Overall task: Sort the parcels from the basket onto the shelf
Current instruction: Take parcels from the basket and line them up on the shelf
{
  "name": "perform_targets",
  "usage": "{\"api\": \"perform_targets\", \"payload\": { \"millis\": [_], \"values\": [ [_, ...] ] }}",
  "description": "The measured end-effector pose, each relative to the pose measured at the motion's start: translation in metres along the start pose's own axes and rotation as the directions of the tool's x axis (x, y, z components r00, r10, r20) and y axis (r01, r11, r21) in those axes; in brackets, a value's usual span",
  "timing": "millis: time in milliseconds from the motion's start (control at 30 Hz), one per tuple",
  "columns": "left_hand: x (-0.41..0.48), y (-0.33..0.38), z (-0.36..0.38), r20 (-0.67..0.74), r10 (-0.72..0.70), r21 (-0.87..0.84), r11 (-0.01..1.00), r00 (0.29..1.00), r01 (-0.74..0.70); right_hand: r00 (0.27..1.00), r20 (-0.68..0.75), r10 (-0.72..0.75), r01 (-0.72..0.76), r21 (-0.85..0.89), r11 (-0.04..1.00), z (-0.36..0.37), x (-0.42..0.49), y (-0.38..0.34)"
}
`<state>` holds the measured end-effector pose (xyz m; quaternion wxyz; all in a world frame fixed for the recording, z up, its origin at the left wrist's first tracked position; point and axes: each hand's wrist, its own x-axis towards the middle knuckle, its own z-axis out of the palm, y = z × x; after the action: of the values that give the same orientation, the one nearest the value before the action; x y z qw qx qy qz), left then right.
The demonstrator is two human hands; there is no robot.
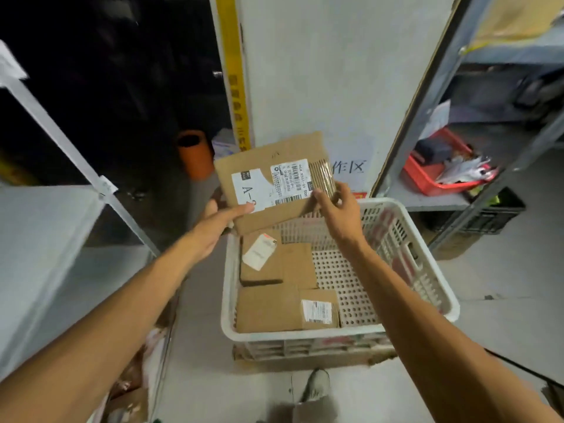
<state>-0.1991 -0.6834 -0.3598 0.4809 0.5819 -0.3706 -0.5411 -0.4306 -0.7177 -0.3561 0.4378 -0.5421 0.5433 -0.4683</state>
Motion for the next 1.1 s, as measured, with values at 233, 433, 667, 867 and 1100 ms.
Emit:
{"api": "perform_targets", "payload": {
  "millis": [233, 433, 667, 867, 1100],
  "values": [
    [-0.06, 0.077, -0.06, -0.159, 0.321, 0.028, 0.947, 0.934, -0.321, 0.973, 0.119, -0.197, 0.176, 0.169, 0.97, 0.067, -0.001, -0.075],
    [-0.104, 0.096, -0.09, -0.403, 0.39, 0.072, 0.915, 0.828, -0.396, 0.887, 0.457, -0.06, -0.205, 0.508, 0.836, 0.124, -0.002, -0.113],
    [-0.123, 0.094, -0.091, -0.52, 0.35, -0.111, 0.877, 0.779, -0.468, 0.541, 0.82, -0.187, -0.502, 0.493, 0.71, 0.18, -0.036, -0.145],
    [-0.154, 0.083, -0.096, -0.649, 0.233, -0.162, 0.887, 0.724, -0.431, 0.515, 0.826, -0.228, -0.497, 0.505, 0.706, 0.199, -0.049, -0.145],
    [-0.21, 0.107, -0.142, -0.793, 0.278, 0.064, 0.923, 0.542, -0.38, 0.459, 0.877, -0.14, -0.477, 0.377, 0.794, 0.219, -0.065, -0.15]
  ]
}}
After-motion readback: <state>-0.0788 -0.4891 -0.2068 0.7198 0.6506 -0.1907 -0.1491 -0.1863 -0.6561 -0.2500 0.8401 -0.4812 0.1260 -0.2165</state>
